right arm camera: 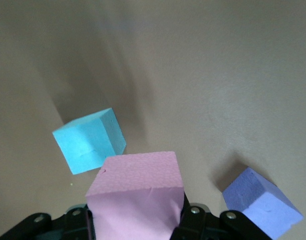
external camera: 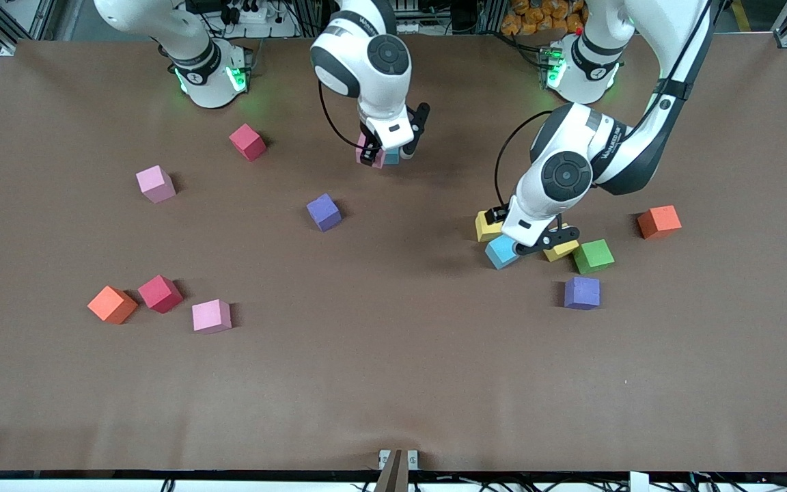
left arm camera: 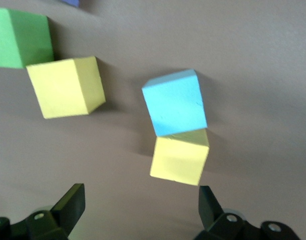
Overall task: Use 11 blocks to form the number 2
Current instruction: 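Carry the pink cube toward the cyan cube with the right gripper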
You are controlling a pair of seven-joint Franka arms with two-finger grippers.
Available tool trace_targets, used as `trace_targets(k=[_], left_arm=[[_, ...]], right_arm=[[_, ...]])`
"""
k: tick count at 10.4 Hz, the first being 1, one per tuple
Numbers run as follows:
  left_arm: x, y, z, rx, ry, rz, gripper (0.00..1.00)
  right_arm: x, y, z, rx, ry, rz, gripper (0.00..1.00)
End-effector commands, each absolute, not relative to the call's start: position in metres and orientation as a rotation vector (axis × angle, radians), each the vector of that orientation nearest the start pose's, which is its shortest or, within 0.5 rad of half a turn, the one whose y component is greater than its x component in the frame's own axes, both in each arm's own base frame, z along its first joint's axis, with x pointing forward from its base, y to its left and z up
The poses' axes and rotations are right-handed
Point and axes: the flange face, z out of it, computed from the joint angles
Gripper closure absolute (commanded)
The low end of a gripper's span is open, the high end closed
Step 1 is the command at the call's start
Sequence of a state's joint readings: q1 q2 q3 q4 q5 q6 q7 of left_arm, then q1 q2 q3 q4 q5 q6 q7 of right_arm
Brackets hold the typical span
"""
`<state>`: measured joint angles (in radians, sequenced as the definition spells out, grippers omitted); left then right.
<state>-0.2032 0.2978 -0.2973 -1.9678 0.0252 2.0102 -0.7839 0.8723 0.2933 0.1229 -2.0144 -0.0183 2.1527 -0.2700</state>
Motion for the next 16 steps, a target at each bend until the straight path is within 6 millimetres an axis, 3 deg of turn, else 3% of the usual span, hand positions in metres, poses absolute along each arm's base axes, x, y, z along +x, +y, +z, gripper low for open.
trace_targets(k=[1,4,5,9,12,16], left_arm=[[0.513,-0.269,0.307,-2.996,-0.379,0.333,0.0],[0.513,-0.268,0.3,-2.997,-0.363,0.346,0.0],[0.513,-0.268,0.293,-3.013,-0.267,0.372,0.0],[0.509,-0.277,0.272,-3.009,-0.202,0.423,0.0],[0.512,-0.273,0.294,-3.042,-0.116,0.389,0.0],[0.501,-0.295,0.29,-3.043,-0.062,0.394,0.0]], right_arm=[[0.305,0.46,0.289,-2.482,-1.963,0.185,0.7],[0.292,0.444,0.285,-2.444,-2.013,0.176,0.7],[0.29,0.441,0.283,-2.439,-2.022,0.186,0.7],[0.274,0.443,0.273,-2.4,-2.072,0.197,0.7],[0.272,0.439,0.264,-2.32,-2.151,0.183,0.7],[0.264,0.445,0.247,-2.303,-2.159,0.172,0.7]])
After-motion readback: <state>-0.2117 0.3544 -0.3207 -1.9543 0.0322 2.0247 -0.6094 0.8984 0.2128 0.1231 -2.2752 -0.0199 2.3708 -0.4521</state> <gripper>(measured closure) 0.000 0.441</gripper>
